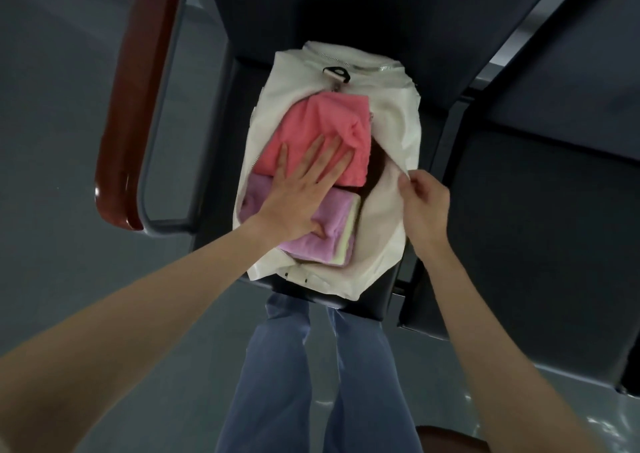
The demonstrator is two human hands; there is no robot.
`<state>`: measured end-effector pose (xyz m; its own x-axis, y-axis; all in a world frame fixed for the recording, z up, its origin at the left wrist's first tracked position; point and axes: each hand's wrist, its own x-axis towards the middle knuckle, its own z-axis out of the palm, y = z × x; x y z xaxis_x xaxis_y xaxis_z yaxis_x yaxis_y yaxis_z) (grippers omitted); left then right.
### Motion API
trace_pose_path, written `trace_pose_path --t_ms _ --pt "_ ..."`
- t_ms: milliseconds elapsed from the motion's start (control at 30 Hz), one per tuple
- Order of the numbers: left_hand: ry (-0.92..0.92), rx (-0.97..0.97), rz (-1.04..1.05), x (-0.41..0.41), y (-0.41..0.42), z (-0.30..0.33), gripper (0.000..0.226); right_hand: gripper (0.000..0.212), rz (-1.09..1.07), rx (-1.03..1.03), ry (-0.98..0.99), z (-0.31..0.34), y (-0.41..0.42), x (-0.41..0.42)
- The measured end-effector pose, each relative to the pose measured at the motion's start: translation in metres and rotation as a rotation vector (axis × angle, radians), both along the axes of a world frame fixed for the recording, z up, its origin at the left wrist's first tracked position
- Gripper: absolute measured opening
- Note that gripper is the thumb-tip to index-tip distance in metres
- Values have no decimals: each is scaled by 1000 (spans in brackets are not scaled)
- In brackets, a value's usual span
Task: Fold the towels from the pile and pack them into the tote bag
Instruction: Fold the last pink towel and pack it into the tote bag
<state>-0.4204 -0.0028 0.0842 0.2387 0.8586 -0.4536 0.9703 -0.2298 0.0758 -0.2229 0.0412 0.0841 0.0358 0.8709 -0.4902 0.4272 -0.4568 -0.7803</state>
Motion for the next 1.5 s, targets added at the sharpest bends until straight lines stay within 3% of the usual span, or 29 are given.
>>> trace_pose_path --t_ms 200,433,567,700,833,1000,1167,1267,1400,1500 --pt "-13 -48 37 1 2 0 124 21 12 -44 334 50 10 1" --pt "-53 -21 54 6 15 -3 133 23 25 -145 425 60 13 -11" --pt "-173 -46 82 2 15 7 118 18 109 -151 274 58 19 -9" --pt "-603 -52 345 8 -5 29 74 27 144 -76 60 54 25 -15" --pt "-1044 -244 675 31 -24 58 61 43 171 152 -155 61 26 -31" --pt "-1194 -376 780 57 -42 64 72 74 414 193 -453 65 40 -42" --pt "-1184 -504 794 53 -45 57 73 58 523 342 -579 72 51 -53" --pt "-971 -533 755 41 -51 45 41 38 458 378 -443 77 53 -59" --pt "-799 -355 652 36 -65 50 14 24 316 416 -265 80 47 -73" --pt "-678 -157 484 37 -72 71 25 25 351 408 -208 80 42 -85"
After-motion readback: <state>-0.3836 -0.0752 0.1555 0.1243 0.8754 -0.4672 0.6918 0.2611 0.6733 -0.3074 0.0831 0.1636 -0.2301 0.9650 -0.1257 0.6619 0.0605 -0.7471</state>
